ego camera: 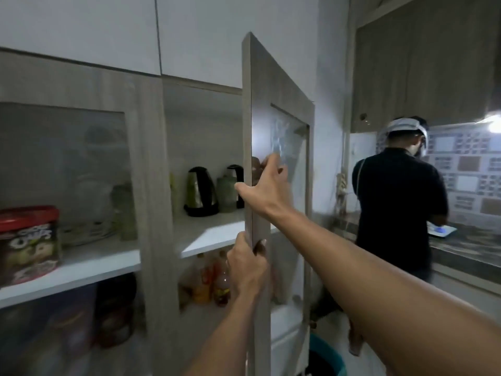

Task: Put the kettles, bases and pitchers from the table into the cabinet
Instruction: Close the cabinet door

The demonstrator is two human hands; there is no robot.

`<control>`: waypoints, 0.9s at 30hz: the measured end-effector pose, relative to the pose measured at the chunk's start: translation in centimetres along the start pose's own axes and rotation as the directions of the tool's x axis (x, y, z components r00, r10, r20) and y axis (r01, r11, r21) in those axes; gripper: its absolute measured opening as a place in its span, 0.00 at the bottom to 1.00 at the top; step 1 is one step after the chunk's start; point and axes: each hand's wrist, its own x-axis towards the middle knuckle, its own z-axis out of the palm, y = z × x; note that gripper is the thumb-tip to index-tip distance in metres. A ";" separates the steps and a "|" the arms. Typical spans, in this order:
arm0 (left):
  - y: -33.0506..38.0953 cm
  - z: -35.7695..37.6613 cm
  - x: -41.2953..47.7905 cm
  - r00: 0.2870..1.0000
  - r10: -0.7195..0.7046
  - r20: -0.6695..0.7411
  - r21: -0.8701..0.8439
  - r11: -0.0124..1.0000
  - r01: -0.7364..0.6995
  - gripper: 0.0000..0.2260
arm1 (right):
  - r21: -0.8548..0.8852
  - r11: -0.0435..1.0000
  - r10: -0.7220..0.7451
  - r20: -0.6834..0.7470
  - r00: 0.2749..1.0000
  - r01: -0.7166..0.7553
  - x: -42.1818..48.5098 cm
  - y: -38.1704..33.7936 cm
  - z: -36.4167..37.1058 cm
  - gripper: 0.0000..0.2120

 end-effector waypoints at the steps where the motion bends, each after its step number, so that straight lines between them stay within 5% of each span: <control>1: -0.5 -0.4 0.7 0.999 -0.034 -0.003 0.017 0.999 0.034 0.08 | -0.009 1.000 0.001 0.037 0.999 -0.001 0.6 -0.2 1.0 0.28; 6: -3.1 -0.8 4.7 0.988 -0.128 -0.090 0.020 0.991 0.131 0.15 | 0.005 0.999 -0.040 0.158 0.987 0.040 3.5 -0.7 5.5 0.36; 12: -5.1 -0.1 8.4 0.942 -0.199 -0.268 0.004 0.978 0.208 0.23 | 0.060 0.989 -0.149 0.323 0.935 0.137 6.4 0.3 8.9 0.35; 27: -8.5 -0.3 14.8 0.902 -0.301 -0.311 0.051 0.942 0.332 0.24 | 0.043 0.990 -0.144 0.309 0.940 0.137 10.1 -0.3 15.4 0.41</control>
